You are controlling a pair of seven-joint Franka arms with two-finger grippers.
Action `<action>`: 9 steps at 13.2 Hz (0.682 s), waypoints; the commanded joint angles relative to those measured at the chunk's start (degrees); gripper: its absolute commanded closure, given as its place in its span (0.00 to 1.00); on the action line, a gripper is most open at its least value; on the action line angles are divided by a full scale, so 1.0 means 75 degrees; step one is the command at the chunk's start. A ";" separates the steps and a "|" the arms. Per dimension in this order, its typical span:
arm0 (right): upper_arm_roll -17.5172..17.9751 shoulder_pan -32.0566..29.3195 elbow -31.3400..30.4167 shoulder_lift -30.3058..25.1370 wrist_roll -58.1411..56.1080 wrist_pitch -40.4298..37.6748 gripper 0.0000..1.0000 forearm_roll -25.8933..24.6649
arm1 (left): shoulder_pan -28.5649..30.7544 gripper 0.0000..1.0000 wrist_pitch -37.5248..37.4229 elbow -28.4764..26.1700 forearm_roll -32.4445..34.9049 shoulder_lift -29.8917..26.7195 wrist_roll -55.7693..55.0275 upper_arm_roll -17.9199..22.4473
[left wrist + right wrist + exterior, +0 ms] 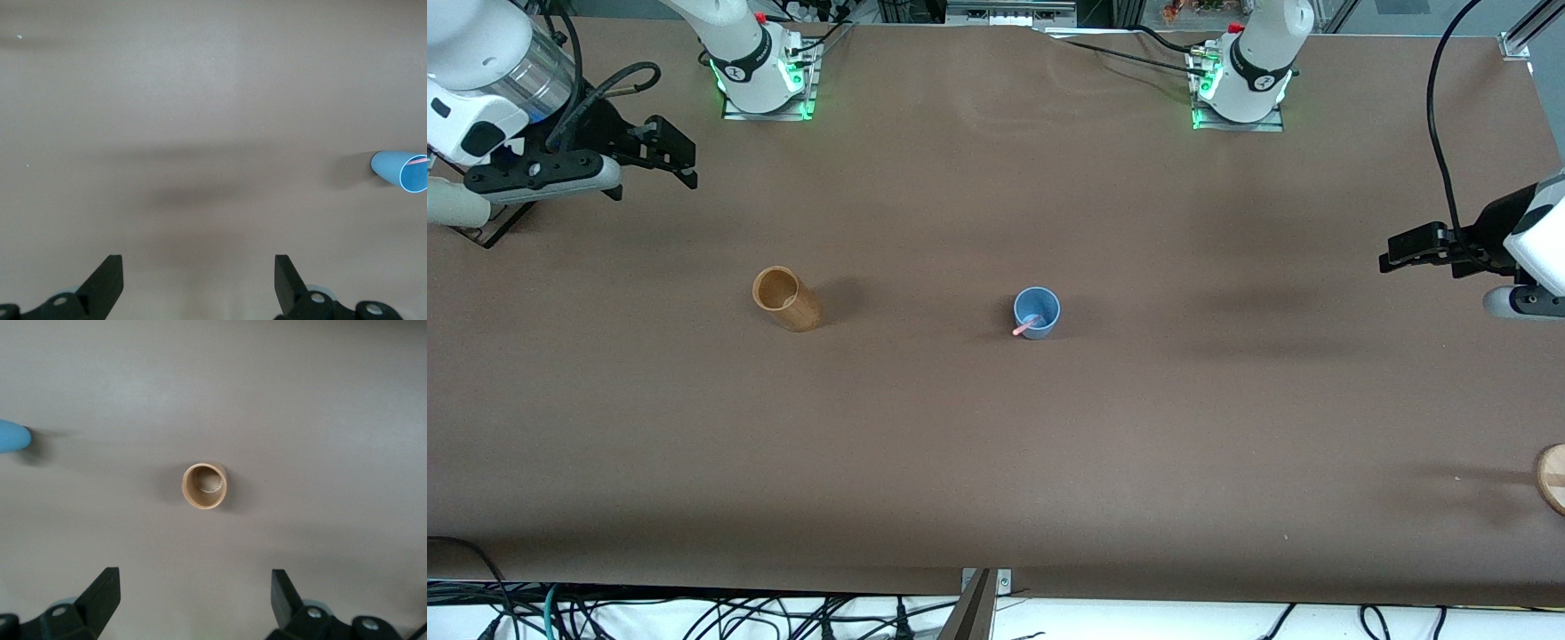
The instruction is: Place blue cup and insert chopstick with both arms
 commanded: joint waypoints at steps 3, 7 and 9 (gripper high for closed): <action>0.0174 -0.0161 0.0734 0.0466 -0.0111 -0.0076 0.00 -0.0167 | -0.0019 0.00 0.0040 -0.0076 0.0147 -0.0086 0.0202 -0.0024; 0.0174 -0.0161 0.0818 0.0467 -0.0158 -0.0170 0.00 -0.0155 | -0.0019 0.00 0.0040 -0.0076 0.0147 -0.0086 0.0202 -0.0025; 0.0174 -0.0161 0.0818 0.0455 -0.0135 -0.0170 0.00 -0.0167 | -0.0019 0.00 0.0040 -0.0076 0.0147 -0.0086 0.0202 -0.0025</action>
